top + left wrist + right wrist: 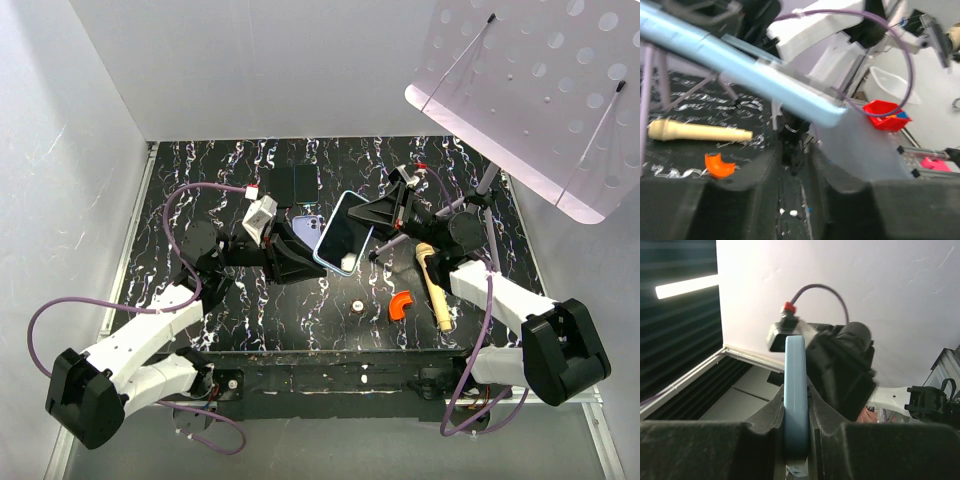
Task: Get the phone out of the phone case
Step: Remove the phone case from the phone.
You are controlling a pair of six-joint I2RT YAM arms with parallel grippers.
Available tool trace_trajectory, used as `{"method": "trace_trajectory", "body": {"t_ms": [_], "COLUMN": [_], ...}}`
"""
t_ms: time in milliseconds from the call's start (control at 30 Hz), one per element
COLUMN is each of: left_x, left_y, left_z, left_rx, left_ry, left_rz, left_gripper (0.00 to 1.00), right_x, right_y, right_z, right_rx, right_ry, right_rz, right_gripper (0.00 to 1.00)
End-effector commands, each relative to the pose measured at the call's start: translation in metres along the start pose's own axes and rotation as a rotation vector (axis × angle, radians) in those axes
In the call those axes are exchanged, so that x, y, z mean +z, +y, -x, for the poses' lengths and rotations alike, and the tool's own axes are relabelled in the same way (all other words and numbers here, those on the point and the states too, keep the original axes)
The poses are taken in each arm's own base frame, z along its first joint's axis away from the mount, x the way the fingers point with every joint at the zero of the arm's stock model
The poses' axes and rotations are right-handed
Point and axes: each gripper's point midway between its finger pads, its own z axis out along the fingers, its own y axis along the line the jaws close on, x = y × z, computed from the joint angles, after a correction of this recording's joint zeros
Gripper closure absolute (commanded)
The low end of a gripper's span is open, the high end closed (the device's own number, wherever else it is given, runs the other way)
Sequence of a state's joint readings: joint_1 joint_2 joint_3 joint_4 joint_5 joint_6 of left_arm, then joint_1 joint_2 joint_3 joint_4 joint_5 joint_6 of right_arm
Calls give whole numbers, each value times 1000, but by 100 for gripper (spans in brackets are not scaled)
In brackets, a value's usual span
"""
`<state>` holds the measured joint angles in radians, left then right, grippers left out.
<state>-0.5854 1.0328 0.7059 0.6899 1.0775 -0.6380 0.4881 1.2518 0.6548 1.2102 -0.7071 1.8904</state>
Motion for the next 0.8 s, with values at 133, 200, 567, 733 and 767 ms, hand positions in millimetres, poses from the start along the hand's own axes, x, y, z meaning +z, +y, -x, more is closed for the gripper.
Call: {"method": "trace_trajectory", "body": {"t_ms": [133,200,567,733,767], "left_x": [-32,-35,-27,-23,-22], "left_y": [5,0,-6,-2,-1], "left_z": [-44,-37,45,51,51], "left_rx": [-218,-273,-523,-455,-460], "left_ry": [25,2,-364,-341,-339], "left_rz": [250,291,273,293,284], "left_gripper": [31,14,21,34,38], "right_x": [8,-4,17,16,16], "right_y": [60,61,33,29,27], "right_z": [-14,28,5,6,7], "right_rx": [-95,-153,-115,-128,-128], "right_ry": [78,-29,24,0,-5], "right_rz": [150,132,43,1,-9], "right_gripper": [99,99,99,99,99]}}
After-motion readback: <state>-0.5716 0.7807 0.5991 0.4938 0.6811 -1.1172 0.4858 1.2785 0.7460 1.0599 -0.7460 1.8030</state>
